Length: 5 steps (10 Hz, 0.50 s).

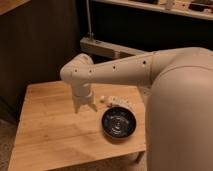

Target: Place the bottle in the ceramic bowl

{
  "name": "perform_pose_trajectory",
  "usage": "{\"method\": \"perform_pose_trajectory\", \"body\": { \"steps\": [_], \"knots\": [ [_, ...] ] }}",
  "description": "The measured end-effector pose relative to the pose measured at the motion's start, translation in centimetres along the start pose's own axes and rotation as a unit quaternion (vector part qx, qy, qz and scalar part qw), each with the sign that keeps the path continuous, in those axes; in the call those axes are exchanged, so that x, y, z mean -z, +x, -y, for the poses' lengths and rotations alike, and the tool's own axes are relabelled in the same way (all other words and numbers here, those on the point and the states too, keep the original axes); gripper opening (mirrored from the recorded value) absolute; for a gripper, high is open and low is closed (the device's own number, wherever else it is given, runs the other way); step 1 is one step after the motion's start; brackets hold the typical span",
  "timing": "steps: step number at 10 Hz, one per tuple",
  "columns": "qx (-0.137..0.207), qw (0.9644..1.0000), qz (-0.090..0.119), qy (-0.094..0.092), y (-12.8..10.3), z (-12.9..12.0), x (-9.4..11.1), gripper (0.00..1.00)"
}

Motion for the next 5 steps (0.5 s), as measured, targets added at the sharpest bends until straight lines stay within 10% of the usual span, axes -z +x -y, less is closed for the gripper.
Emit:
{"method": "perform_pose_trajectory", "body": {
  "steps": [5],
  "knots": [
    [0.056,0.9970,0.049,-0.022,-8.3,5.0,-0.1,0.65]
  ]
}}
